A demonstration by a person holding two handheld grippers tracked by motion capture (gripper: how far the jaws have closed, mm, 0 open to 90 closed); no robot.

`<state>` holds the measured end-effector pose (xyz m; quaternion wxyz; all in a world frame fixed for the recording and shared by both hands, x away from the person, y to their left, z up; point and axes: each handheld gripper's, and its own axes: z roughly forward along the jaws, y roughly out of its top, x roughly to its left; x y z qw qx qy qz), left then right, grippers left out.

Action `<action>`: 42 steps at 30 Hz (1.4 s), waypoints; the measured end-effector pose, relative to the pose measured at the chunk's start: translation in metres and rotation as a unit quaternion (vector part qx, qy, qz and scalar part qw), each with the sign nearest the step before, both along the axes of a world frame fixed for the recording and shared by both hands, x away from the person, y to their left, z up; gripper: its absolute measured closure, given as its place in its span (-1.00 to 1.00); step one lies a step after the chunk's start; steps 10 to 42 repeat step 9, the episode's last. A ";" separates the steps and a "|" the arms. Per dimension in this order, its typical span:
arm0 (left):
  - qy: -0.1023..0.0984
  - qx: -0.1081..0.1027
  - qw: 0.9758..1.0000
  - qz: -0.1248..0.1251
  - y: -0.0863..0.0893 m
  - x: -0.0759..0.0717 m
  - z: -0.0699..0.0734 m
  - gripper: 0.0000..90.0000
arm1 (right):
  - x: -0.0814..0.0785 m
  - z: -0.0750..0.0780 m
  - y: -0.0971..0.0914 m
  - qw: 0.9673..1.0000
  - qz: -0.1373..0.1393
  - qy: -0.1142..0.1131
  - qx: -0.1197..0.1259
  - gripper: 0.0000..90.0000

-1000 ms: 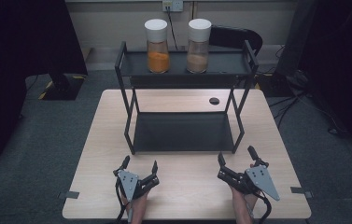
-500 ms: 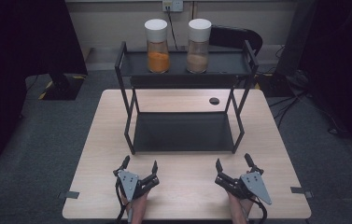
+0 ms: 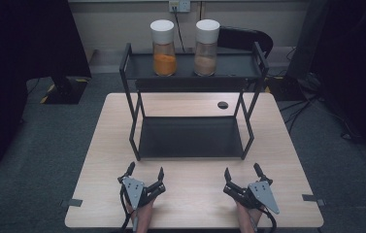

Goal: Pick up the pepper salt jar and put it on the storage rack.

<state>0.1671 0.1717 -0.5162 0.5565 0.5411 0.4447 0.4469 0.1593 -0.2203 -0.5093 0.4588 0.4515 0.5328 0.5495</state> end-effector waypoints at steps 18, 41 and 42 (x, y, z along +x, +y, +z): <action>0.000 0.000 1.000 0.000 0.000 0.000 0.000 -0.95 | -0.001 -0.004 0.000 1.000 -0.001 -0.004 0.004 -1.00; 0.000 0.000 1.000 0.000 0.000 0.000 0.000 -0.95 | -0.001 -0.004 0.000 1.000 -0.001 -0.004 0.004 -1.00; 0.000 0.000 1.000 0.000 0.000 0.000 0.000 -0.95 | -0.001 -0.004 0.000 1.000 -0.001 -0.004 0.004 -1.00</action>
